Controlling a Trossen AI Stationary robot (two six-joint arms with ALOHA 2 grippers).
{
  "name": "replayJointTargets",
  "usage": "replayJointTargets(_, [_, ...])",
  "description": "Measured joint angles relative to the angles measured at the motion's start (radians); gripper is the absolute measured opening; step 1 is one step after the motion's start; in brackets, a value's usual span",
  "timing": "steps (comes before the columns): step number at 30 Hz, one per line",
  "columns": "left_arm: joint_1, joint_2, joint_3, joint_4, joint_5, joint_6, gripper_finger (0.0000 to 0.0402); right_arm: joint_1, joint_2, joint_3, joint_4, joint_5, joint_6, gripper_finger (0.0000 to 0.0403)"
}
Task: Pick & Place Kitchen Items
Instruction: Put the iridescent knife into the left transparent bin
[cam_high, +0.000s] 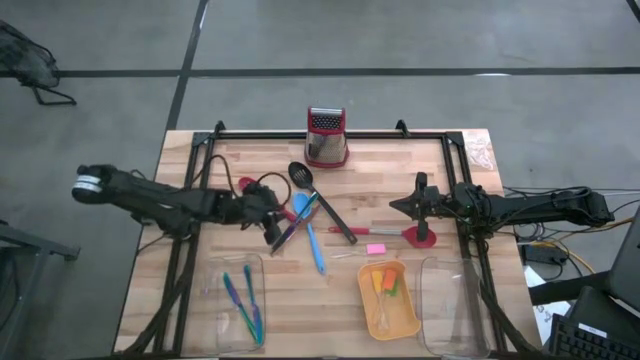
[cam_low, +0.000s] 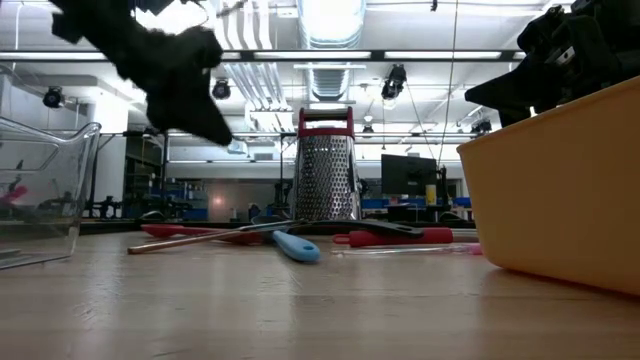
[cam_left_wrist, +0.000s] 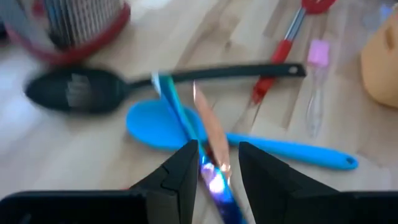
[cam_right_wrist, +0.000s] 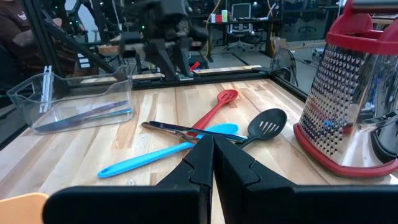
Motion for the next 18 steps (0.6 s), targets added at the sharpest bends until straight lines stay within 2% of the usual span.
replayJointTargets(6, [0.038, 0.0, -0.095, 0.124, 0.161, -0.054, 0.0122, 0.0, 0.0, 0.0, 0.0, 0.0, 0.0, 0.0008])
replayJointTargets(10, [0.041, 0.0, -0.146, 0.207, 0.184, -0.055, 0.0122, 0.0, 0.0, 0.0, 0.0, 0.0, 0.0, 0.0008])
replayJointTargets(18, [0.04, 0.032, -0.162, 0.268, 0.183, -0.083, 0.0122, 0.0, 0.0, 0.0, 0.0, 0.0, 0.0, 0.0008])
